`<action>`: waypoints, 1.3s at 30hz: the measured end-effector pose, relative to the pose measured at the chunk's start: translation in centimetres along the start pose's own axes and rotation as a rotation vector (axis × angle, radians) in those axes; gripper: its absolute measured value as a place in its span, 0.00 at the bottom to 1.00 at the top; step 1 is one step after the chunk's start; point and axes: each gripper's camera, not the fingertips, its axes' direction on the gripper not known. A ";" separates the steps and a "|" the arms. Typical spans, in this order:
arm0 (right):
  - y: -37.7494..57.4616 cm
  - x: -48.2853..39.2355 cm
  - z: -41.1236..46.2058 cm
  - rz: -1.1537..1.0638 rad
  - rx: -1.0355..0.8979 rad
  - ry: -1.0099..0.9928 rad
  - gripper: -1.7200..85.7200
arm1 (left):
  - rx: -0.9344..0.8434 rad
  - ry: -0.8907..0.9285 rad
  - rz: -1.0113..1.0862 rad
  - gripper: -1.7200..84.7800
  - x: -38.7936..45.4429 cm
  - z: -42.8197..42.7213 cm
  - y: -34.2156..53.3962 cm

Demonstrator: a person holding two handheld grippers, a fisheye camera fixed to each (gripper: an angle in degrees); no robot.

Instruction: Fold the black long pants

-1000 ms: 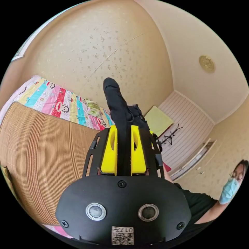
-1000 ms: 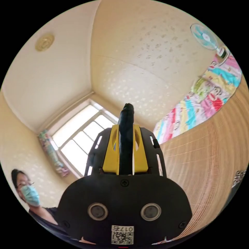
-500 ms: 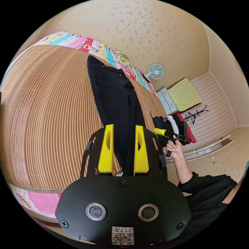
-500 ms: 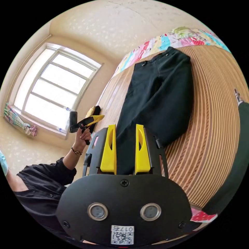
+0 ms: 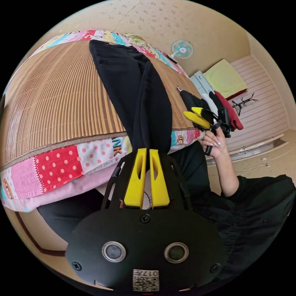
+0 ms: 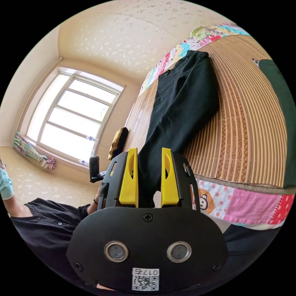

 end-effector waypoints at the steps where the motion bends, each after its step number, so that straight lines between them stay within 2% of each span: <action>1: 0.1 -0.2 -0.9 0.005 0.021 0.002 0.15 | 0.034 0.076 0.035 0.02 1.0 -1.4 0.1; 8: -2.0 0.5 -5.8 0.005 0.111 0.120 0.16 | 0.094 0.449 0.240 0.01 8.5 -3.9 -0.2; 16: -18.0 4.6 -4.3 0.025 0.093 0.151 0.18 | -0.011 0.517 0.313 0.01 10.7 -0.3 0.0; 19: -24.3 8.5 -1.1 0.113 0.047 0.121 0.18 | -0.011 0.521 0.328 0.01 9.8 0.0 0.2; 24: -31.0 14.2 3.8 0.228 0.053 0.227 0.18 | -0.012 0.627 0.318 0.01 6.8 -0.5 -0.2; 28: -35.6 17.1 7.0 0.235 0.088 0.185 0.14 | -0.041 0.673 0.335 0.01 4.3 -0.8 -0.7; 30: -37.5 17.1 8.1 0.256 0.094 0.201 0.08 | -0.068 0.703 0.327 0.01 3.2 -0.3 -0.9; 32: -40.1 14.2 10.1 0.233 0.045 0.382 0.06 | -0.085 0.708 0.296 0.01 1.8 0.1 -1.0; 34: -41.5 8.7 12.2 0.071 0.040 0.582 0.06 | -0.082 0.711 0.232 0.01 0.5 0.2 -1.1; 37: -40.9 -2.2 15.4 -0.119 0.193 0.851 0.06 | -0.096 0.709 0.166 0.01 -1.0 0.3 -0.6; 39: -39.7 -8.6 17.8 -0.250 0.274 0.863 0.06 | -0.108 0.654 0.145 0.02 -1.3 -0.1 0.1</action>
